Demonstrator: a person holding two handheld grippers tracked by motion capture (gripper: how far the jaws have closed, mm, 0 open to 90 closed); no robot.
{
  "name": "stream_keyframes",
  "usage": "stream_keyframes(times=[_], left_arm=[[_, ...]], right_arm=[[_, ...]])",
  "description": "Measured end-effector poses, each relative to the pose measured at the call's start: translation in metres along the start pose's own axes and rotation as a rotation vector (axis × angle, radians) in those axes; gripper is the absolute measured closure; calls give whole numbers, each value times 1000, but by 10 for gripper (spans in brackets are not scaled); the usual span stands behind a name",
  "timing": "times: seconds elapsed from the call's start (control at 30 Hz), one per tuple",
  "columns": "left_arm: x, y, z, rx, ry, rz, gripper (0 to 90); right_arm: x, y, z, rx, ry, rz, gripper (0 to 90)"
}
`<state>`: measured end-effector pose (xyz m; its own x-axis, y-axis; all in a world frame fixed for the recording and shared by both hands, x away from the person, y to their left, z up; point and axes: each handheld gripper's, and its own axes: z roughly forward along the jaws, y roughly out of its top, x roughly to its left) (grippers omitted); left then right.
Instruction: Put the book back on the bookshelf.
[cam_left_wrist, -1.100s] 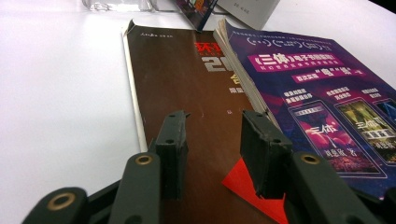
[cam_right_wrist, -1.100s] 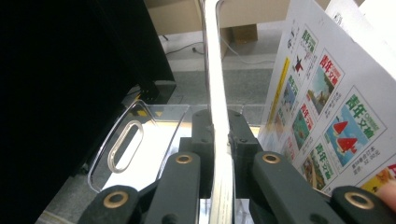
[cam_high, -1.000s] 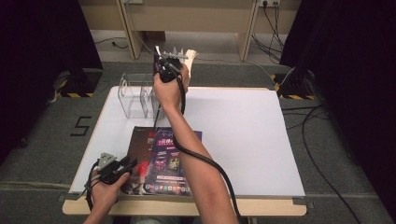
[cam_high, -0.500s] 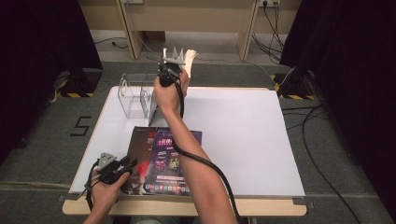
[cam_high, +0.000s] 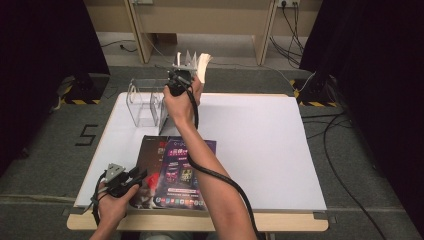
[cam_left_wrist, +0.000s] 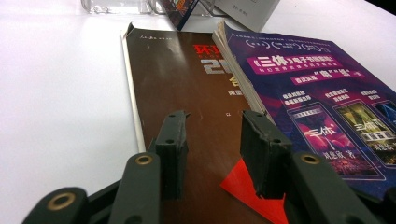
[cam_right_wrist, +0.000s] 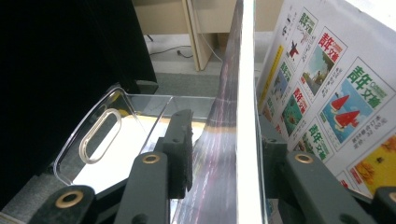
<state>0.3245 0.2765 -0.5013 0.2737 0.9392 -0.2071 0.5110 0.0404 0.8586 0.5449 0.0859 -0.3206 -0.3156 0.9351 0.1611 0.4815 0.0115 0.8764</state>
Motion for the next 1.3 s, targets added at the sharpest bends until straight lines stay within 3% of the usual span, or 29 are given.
stream_keyframes(times=[0.33,0.43,0.47,0.6,0.63,0.83,1.3], left_arm=[[0,0,0,-1,1,1,606],[-1,0,0,1,1,3,605],[-1,0,0,2,3,5,605],[-1,0,0,2,3,5,605],[-1,0,0,3,3,7,605],[0,0,0,-2,4,2,605],[1,1,-1,-4,4,3,606]], right_arm=[[1,-7,-12,16,1,-20,631],[0,-8,-14,25,5,-9,687],[-2,-7,-15,48,9,8,758],[-4,-7,-15,57,3,41,810],[-7,-6,-15,64,19,75,832],[-11,-8,-13,33,41,128,840],[-8,-5,-15,-23,42,134,842]])
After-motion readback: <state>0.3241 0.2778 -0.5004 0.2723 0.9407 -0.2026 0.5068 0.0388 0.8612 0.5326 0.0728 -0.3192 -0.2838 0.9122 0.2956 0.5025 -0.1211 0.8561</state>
